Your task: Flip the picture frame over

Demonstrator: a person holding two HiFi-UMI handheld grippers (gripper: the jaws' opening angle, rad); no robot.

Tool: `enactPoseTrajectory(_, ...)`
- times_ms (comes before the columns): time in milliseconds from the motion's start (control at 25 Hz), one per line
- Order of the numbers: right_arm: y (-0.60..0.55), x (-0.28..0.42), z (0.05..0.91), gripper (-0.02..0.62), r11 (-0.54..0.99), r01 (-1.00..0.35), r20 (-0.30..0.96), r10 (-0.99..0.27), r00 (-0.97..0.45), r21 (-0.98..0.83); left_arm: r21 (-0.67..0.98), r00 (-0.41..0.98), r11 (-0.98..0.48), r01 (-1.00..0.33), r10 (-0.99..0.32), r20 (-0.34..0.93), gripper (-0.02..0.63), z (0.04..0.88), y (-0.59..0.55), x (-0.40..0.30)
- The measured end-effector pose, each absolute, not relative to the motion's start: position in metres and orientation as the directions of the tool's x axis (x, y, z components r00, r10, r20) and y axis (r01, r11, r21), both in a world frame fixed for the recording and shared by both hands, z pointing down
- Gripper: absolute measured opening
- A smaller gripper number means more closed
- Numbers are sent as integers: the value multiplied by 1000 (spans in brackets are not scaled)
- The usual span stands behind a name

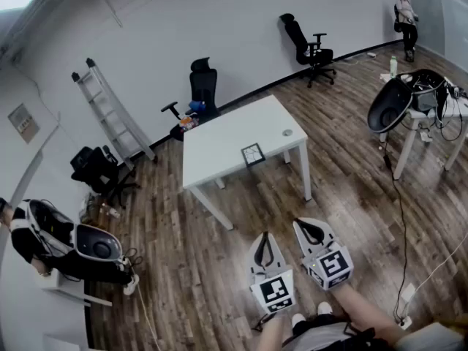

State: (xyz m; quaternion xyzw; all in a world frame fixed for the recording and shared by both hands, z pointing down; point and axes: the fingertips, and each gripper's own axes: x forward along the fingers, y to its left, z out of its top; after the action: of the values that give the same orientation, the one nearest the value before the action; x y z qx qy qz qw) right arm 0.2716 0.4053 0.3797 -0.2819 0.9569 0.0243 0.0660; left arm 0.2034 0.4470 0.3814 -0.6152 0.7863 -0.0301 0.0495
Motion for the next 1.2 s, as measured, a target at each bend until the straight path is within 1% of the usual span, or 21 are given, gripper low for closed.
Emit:
enactPoseTrajectory(200,404,269,381,2,841,-542,-136,-536,-833,2,-141,-243,241,-960,-970,-5,2,388,449,198)
enactPoseTrajectory(480,395,271,389,2,842,-540,-109,-538,-836,-21,-102,-247,249,-963,-969,-28,2,391,442,201)
enactPoseTrajectory(680,385,273,391,2,845,-534,-119,-529,-840,12,-141,-258,252,-957,-966,22,2,400,438,200)
enactPoseTrajectory(840,379,278,387,2,845,-535,-125,-531,-838,-4,-109,-269,268,-957,-963,2,2,398,431,202)
enactPoseTrajectory(1000,373,283,391,0,851,-524,-124,-523,-843,-27,-163,-281,271,-949,-959,40,2,402,424,204)
enactPoseTrajectory(1200,364,287,395,2,865,-501,-124,-501,-856,-39,-181,-291,281,-942,-956,31,2,401,411,213)
